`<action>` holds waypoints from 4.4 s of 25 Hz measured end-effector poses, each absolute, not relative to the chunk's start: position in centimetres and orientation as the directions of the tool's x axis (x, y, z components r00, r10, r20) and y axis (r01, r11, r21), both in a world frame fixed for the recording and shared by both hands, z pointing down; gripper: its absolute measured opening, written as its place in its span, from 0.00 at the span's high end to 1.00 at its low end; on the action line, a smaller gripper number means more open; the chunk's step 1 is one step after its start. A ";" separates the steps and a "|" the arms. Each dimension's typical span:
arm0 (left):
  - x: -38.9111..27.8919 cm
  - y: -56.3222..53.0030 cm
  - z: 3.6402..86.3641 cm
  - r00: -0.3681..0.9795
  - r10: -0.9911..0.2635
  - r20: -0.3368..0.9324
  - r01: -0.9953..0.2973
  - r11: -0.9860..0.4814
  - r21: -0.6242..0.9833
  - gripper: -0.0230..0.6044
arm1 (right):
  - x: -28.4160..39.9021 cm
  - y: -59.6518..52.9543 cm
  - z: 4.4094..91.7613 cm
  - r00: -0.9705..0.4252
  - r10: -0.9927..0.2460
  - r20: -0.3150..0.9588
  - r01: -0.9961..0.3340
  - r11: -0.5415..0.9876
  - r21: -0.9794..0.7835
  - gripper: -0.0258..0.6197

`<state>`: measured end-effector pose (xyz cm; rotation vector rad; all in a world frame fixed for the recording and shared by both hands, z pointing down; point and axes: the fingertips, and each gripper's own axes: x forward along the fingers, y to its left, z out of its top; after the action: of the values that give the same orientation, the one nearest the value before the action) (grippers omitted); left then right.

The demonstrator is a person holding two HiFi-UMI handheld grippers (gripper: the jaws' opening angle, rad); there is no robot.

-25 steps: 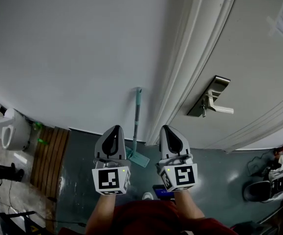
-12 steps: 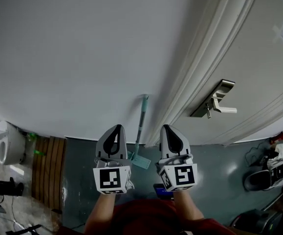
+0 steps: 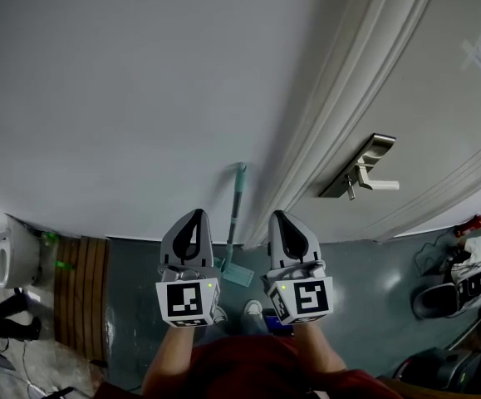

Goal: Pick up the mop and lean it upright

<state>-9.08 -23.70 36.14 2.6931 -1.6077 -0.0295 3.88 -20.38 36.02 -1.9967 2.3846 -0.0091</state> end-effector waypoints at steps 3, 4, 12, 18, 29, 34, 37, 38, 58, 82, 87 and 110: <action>-8.7 -24.0 36.1 0.472 -0.882 -0.014 -0.881 -0.472 0.011 0.94 | 4.4 -20.7 35.9 -0.179 -0.984 -0.020 -0.983 0.180 -0.023 0.93; -8.5 -24.1 36.0 0.470 -0.883 -0.014 -0.883 -0.470 0.012 0.94 | 4.6 -20.7 35.9 -0.180 -0.983 -0.021 -0.983 0.181 -0.022 0.93; -6.9 -25.1 36.9 0.472 -0.882 0.011 -0.882 -0.472 -0.004 0.94 | 5.9 -20.8 36.3 -0.186 -0.982 -0.015 -0.982 0.187 -0.030 0.93; -4.8 -26.2 38.3 0.511 -0.857 0.062 -0.859 -0.511 0.010 0.81 | 6.3 -21.3 36.4 -0.191 -0.981 -0.015 -0.981 0.192 -0.040 0.93; -0.5 -30.5 43.1 0.563 -0.806 0.181 -0.821 -0.571 0.011 0.66 | 6.6 -21.5 37.1 -0.190 -0.982 0.000 -0.981 0.190 -0.040 0.93; 0.6 -32.1 44.7 0.562 -0.799 0.216 -0.818 -0.575 0.001 0.61 | 7.1 -21.4 37.4 -0.184 -0.983 0.010 -0.982 0.184 -0.040 0.93; 1.0 -33.2 45.6 0.556 -0.798 0.233 -0.821 -0.571 -0.001 0.60 | 7.3 -21.6 37.7 -0.183 -0.983 0.015 -0.983 0.182 -0.040 0.93; 1.1 -33.6 45.9 0.554 -0.797 0.240 -0.821 -0.571 0.001 0.60 | 7.3 -21.7 37.7 -0.183 -0.983 0.016 -0.982 0.182 -0.039 0.93; 1.9 -35.0 47.0 0.533 -0.810 0.244 -0.833 -0.553 -0.018 0.78 | 8.0 -22.4 37.9 -0.173 -0.984 0.032 -0.985 0.172 -0.026 0.93; -1.1 -30.9 46.0 0.522 -0.836 0.171 -0.850 -0.527 0.020 0.80 | 7.6 -22.1 38.0 -0.181 -0.983 0.031 -0.983 0.180 -0.028 0.93; -2.6 -28.2 45.5 0.507 -0.849 0.149 -0.860 -0.510 0.018 0.80 | 7.5 -21.7 38.0 -0.184 -0.982 0.030 -0.983 0.183 -0.032 0.93; -5.6 -23.8 42.8 0.476 -0.874 0.098 -0.879 -0.476 0.025 0.80 | 7.6 -21.1 37.7 -0.190 -0.982 0.020 -0.981 0.189 -0.029 0.93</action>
<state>-5.57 -23.82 42.77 2.6372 -1.5680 0.1101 7.62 -21.06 37.72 -1.9971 2.4202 -0.0547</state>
